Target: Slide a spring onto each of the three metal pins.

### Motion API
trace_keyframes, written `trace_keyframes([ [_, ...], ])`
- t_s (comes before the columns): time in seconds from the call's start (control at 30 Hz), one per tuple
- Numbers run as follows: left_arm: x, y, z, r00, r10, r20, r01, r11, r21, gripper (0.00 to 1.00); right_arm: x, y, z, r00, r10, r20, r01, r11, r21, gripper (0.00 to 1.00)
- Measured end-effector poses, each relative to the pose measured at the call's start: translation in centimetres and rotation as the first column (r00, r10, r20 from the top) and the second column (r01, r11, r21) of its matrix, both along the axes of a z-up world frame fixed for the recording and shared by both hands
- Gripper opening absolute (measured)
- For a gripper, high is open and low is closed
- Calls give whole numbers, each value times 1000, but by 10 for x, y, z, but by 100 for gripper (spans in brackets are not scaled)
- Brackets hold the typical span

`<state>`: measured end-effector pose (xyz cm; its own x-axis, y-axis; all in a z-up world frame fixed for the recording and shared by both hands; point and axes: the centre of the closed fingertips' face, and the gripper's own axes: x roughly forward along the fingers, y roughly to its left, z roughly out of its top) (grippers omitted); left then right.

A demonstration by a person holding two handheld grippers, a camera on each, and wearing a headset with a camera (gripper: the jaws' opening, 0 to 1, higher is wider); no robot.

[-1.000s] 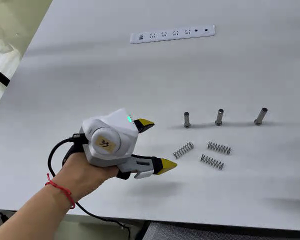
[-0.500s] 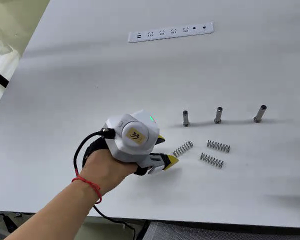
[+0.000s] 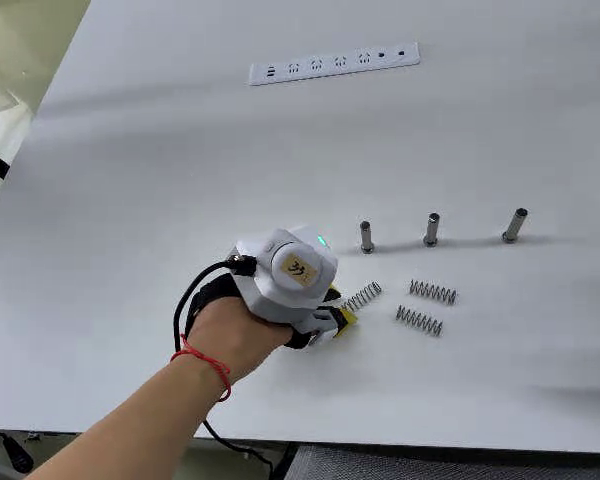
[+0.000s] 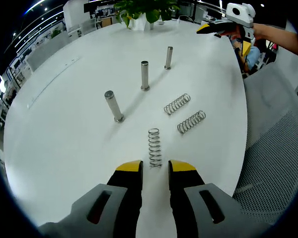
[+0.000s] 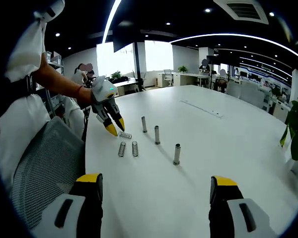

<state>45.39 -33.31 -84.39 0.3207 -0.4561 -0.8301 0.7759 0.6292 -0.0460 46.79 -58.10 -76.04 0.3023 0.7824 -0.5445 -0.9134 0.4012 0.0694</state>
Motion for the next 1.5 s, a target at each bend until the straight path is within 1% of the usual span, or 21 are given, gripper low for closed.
trace_keyframes([
  [0.1,0,0,-2,1000,-1,-2,1,1000,11,15,-1,1,0,1000,0,-3,0,1000,-2,88],
  [0.23,0,1,-4,1000,2,-13,-2,1000,15,13,-1,1,1,1000,-5,-2,5,1000,-3,88],
  [0.3,-1,1,-6,1000,-3,-16,4,1000,25,12,-1,2,2,1000,-4,-3,4,1000,-3,88],
  [0.43,0,1,-7,1000,-3,-16,4,1000,28,10,-2,4,3,1000,-1,-5,1,1000,-9,87],
  [0.6,1,2,-8,1000,-15,-11,15,999,46,8,-4,5,4,1000,-1,-4,1,1000,-9,87],
  [0.73,0,1,-9,1000,-25,-14,26,998,57,8,-6,5,4,1000,0,-9,0,1000,-13,87],
  [0.8,-1,2,-9,999,-42,-13,42,997,66,8,-7,5,4,1000,0,-8,0,1000,-17,86],
  [0.93,0,2,-9,999,-38,-12,38,997,74,7,-8,6,6,1000,-2,-7,2,1000,-15,86],
  [1.2,-1,3,-9,999,-31,-10,31,997,66,7,-8,7,6,1000,-1,-8,1,1000,-16,85],
  [1.4,-2,3,-6,1000,-21,-8,22,998,53,7,-9,10,7,1000,2,-12,-2,1000,-12,85],
  [1.5,-3,3,-3,1000,-21,-3,21,999,45,7,-9,12,9,1000,5,-10,-5,1000,-10,85],
])
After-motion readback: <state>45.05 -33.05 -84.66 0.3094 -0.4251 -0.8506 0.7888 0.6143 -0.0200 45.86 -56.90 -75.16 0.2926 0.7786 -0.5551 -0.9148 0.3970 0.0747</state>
